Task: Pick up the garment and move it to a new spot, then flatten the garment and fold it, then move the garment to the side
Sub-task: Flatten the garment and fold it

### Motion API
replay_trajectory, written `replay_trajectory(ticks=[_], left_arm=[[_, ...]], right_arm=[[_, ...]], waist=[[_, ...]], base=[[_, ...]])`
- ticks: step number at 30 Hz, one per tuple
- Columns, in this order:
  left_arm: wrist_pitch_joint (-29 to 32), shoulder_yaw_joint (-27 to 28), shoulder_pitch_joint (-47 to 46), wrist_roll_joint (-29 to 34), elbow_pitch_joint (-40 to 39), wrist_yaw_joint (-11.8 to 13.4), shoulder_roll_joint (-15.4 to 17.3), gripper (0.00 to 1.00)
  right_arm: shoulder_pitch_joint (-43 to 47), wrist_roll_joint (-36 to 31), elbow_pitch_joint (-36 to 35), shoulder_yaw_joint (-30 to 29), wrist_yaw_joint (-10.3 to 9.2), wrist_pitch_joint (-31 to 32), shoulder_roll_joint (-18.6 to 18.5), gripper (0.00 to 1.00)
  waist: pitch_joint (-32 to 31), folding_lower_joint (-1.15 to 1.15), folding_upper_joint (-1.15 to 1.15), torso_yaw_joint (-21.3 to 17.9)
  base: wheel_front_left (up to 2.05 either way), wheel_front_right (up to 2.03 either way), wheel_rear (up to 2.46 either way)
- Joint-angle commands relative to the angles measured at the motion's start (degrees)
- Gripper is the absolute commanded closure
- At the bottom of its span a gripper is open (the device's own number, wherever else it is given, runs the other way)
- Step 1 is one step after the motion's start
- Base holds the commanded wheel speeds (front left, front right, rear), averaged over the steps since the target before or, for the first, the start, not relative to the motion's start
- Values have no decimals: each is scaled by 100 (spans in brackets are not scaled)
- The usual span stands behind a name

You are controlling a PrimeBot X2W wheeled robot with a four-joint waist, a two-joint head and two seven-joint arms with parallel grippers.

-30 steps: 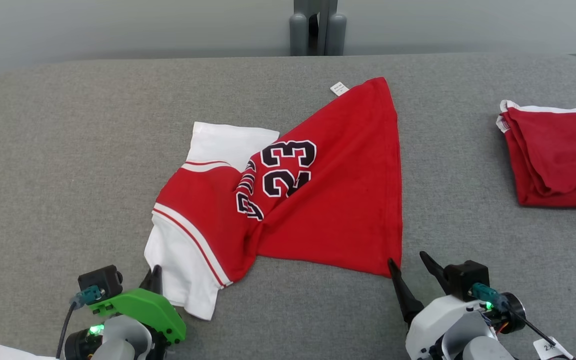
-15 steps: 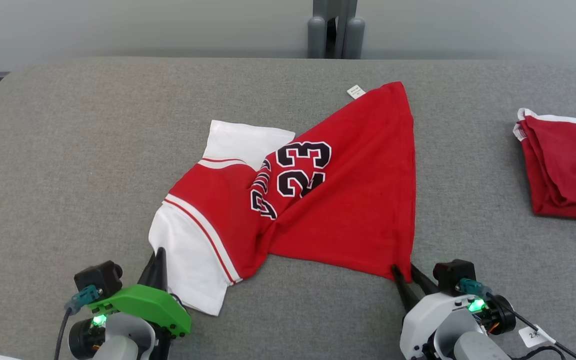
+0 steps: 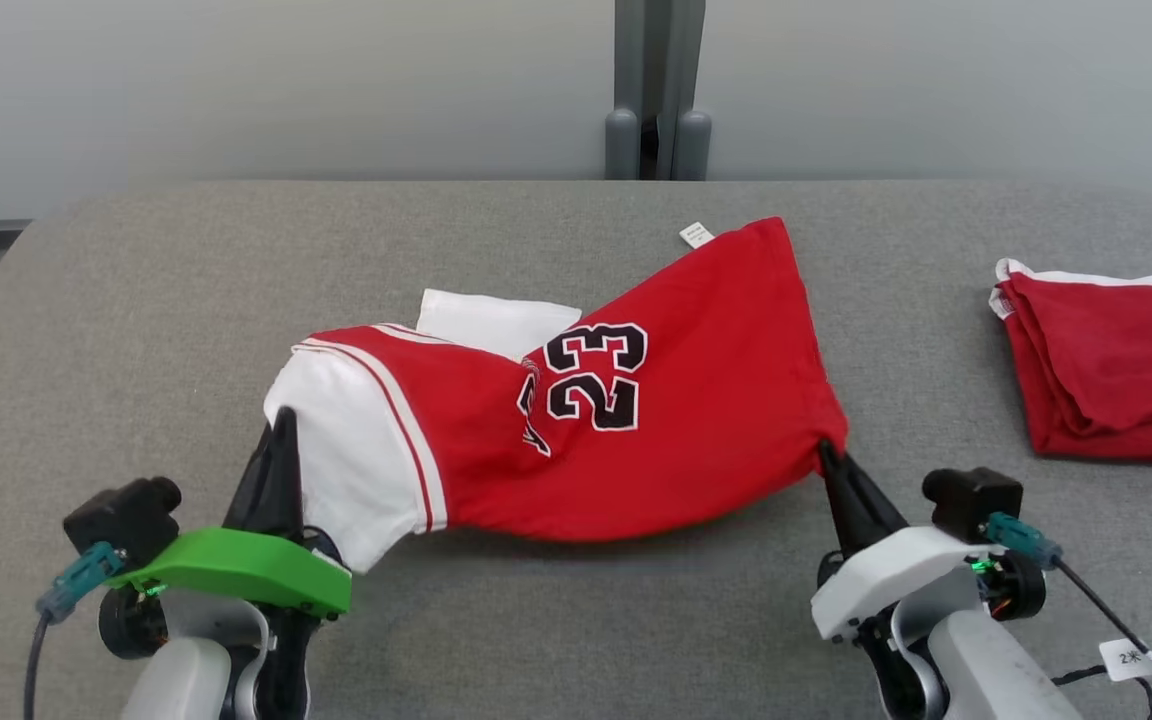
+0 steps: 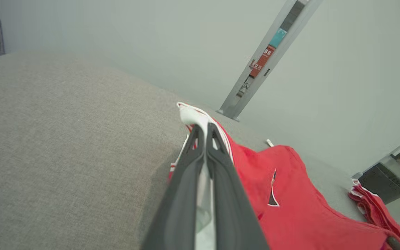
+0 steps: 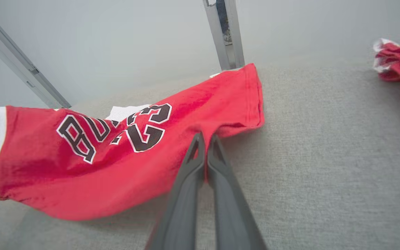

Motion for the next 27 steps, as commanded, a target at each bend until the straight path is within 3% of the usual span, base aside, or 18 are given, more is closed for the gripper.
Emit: replay_trajectory(ticks=[1,6,15,21,27], left_arm=[[36,53,75,-50,-240,33,61,100],[213,235,28,-268,-1321,160,111,100],[816,610,-457,-673,-3402,496,290,100],[1489,581,-1166,-427,-4389,709,765,100],[2136,390,-1814,-250,-4886,876,1048,100]], right_arm=[[-2,-43,-203,-121,-3,-46,-20,100],[183,-172,-1244,-563,-3,57,-19,100],[465,-425,-4116,-1296,-2,1050,-18,100],[429,-689,-5858,-1550,-2,1832,-93,100],[358,-822,-6806,-1801,-2,2416,-152,100]], waist=[[-195,0,0,-104],[-349,0,0,-223],[-528,0,0,-519],[-561,0,0,-692],[-462,0,0,-795]], base=[[0,0,0],[0,0,0],[0,0,0],[0,0,0],[0,0,0]])
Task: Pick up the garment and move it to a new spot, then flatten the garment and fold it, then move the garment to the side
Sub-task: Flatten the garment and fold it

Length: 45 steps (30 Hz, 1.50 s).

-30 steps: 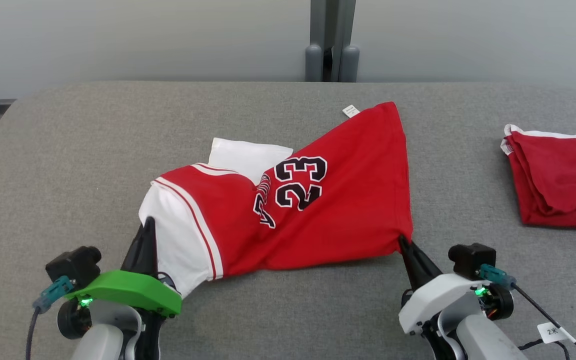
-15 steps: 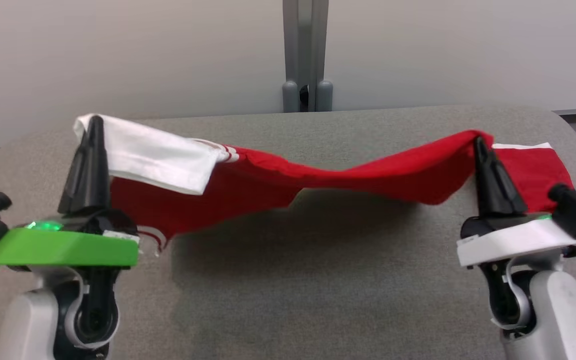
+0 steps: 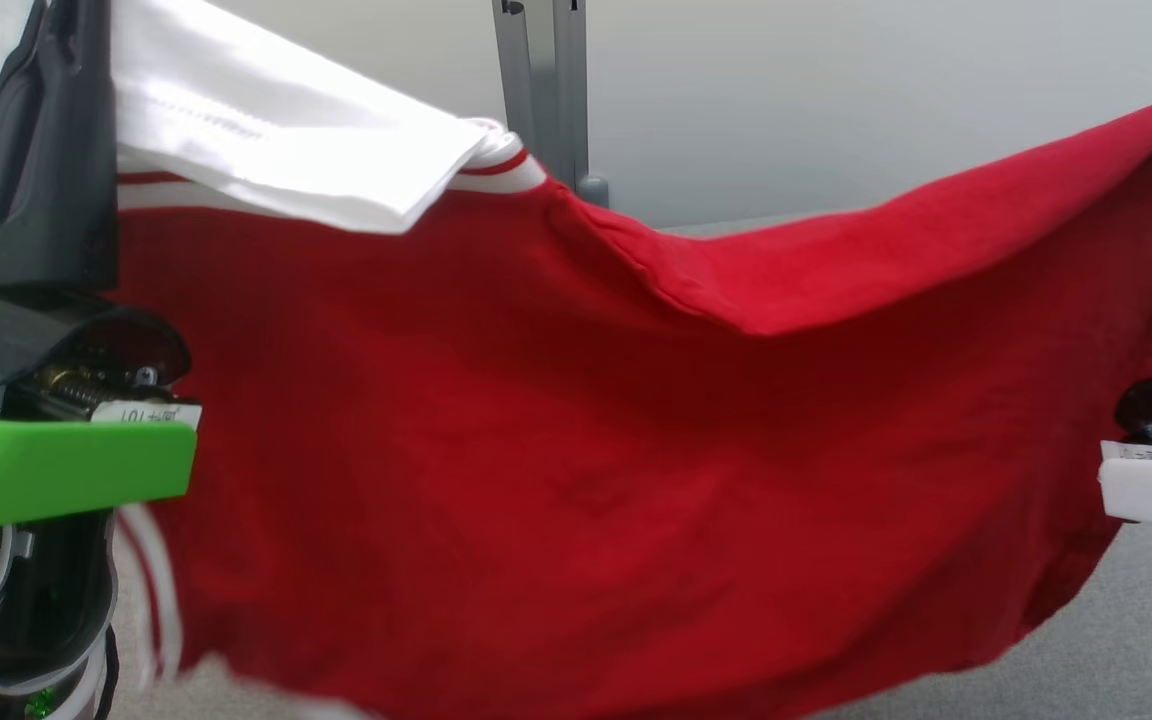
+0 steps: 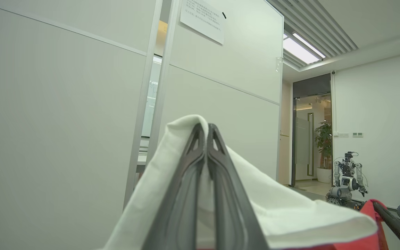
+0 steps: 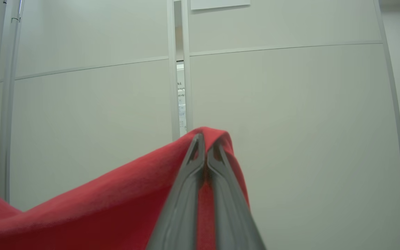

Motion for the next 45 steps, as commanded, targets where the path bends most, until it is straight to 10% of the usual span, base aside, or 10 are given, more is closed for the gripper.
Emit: replay_trajectory(ticks=[1,12,26,35,45], left_arm=[[75,-31,-107,34,1,64,21,100],[229,-149,-1154,56,1230,-62,0,100],[-1805,-757,-5140,1391,5667,-1038,-543,100],[-2870,-754,-4405,1217,6932,-1494,-993,100],[-2929,-137,-2557,1228,6452,-1702,-1334,100]], right_arm=[[-25,4,-36,-50,-1,80,-8,100],[-1284,186,1444,361,-1,279,-200,100],[-6036,-1088,6547,-133,-2,-1796,-73,100],[-5875,-1609,8617,-485,-2,-2543,40,100],[-5037,-1296,8341,-215,-2,-2563,90,100]], waist=[[83,0,0,-31],[1423,0,0,46],[2807,0,0,454],[3397,0,0,749],[3387,0,0,741]], base=[[0,0,0],[0,0,0],[0,0,0],[0,0,0],[0,0,0]])
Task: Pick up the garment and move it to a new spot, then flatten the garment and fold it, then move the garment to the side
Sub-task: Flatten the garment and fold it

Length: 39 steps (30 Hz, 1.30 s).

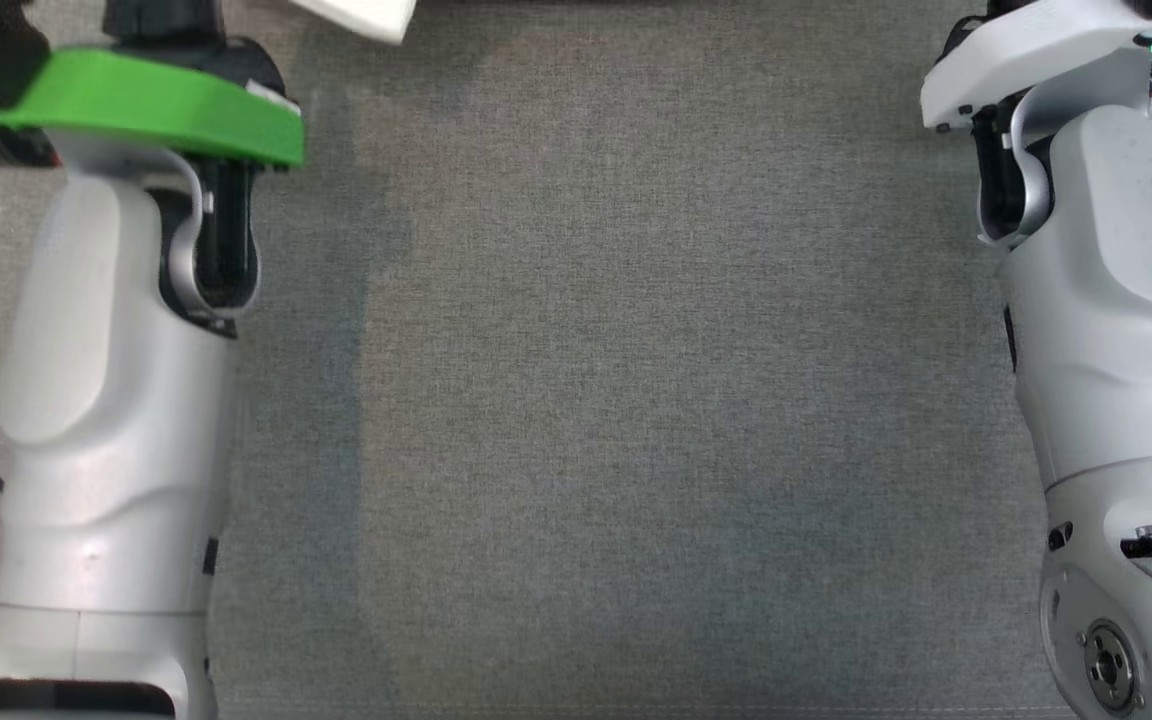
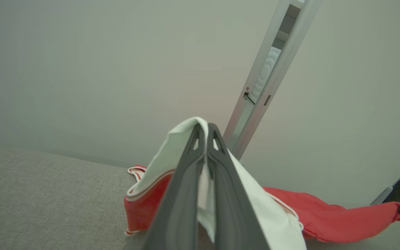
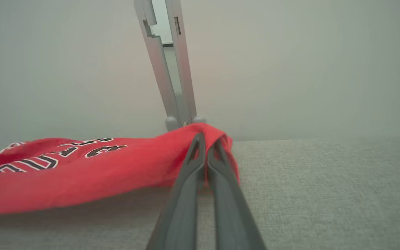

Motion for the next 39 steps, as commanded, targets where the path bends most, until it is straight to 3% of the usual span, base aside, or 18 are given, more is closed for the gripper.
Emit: replay_trajectory(ticks=[1,11,19,31,39], left_arm=[[-28,107,277,54,-138,-40,-34,100],[-30,453,2124,117,-912,-94,-152,100],[256,265,3858,-82,-1432,-62,-103,100],[1021,70,6226,-58,-3343,615,21,100],[1158,19,6672,-11,-3772,815,55,100]], right_arm=[[199,137,-101,63,-3,-21,-21,100],[1626,811,-726,418,-3,-20,-6,100],[3364,1450,-1421,542,-3,-19,-4,100],[5680,2146,-3011,466,-3,331,-4,100],[6222,2227,-3470,437,-3,692,-3,100]], waist=[[-122,-1,0,-24],[-1063,-1,0,-125],[-2102,-1,0,-69],[-2764,-1,0,-1],[-2598,-1,0,25]], base=[[0,0,0],[0,0,0],[0,0,0],[0,0,0],[0,0,0]])
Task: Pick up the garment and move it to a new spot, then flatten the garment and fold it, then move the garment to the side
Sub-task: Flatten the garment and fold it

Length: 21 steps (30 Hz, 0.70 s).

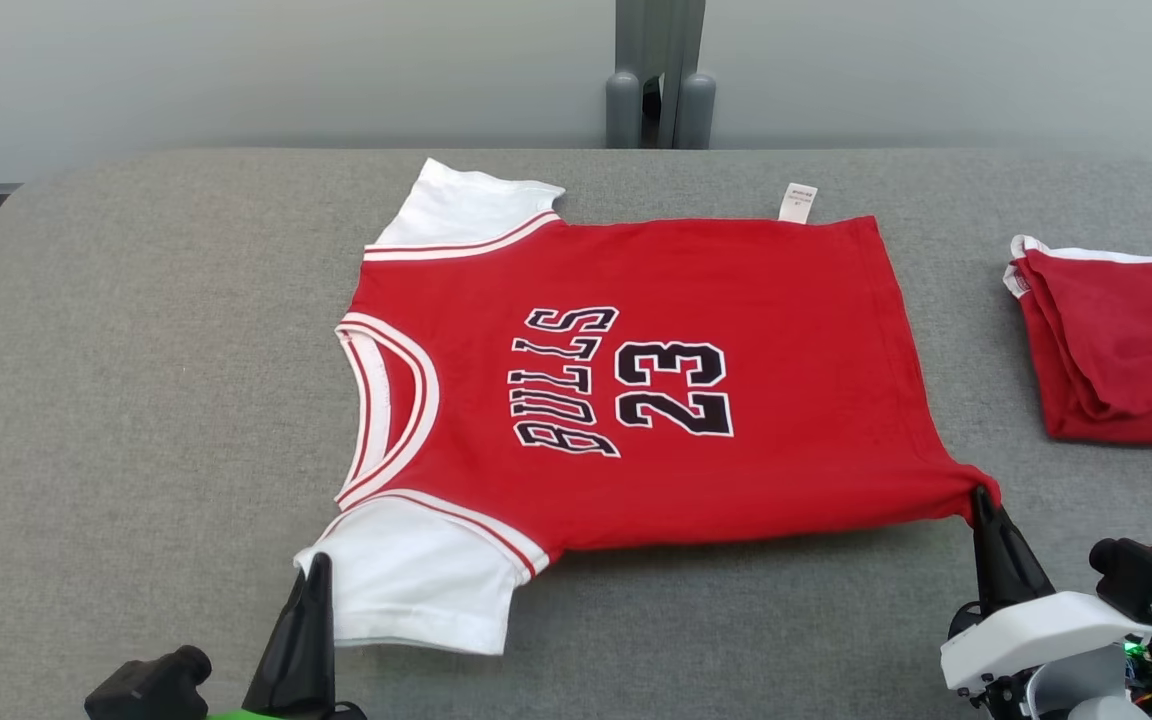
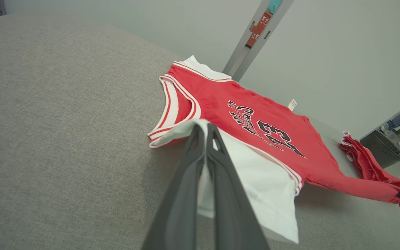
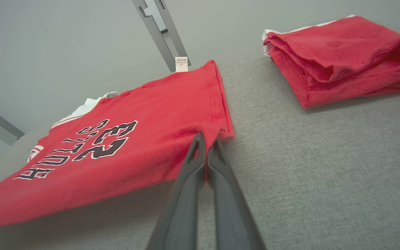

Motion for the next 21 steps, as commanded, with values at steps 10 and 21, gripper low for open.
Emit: replay_trajectory(ticks=[10,21], left_arm=[[-1,-160,-535,130,340,-51,-16,100],[-33,-350,-2422,430,1620,-348,18,100]], right_arm=[[-257,-24,91,62,-3,317,-20,100],[-1167,65,794,19,-2,326,-20,100]], waist=[[332,1,0,-38],[638,1,0,7]], base=[[0,0,0],[0,0,0]])
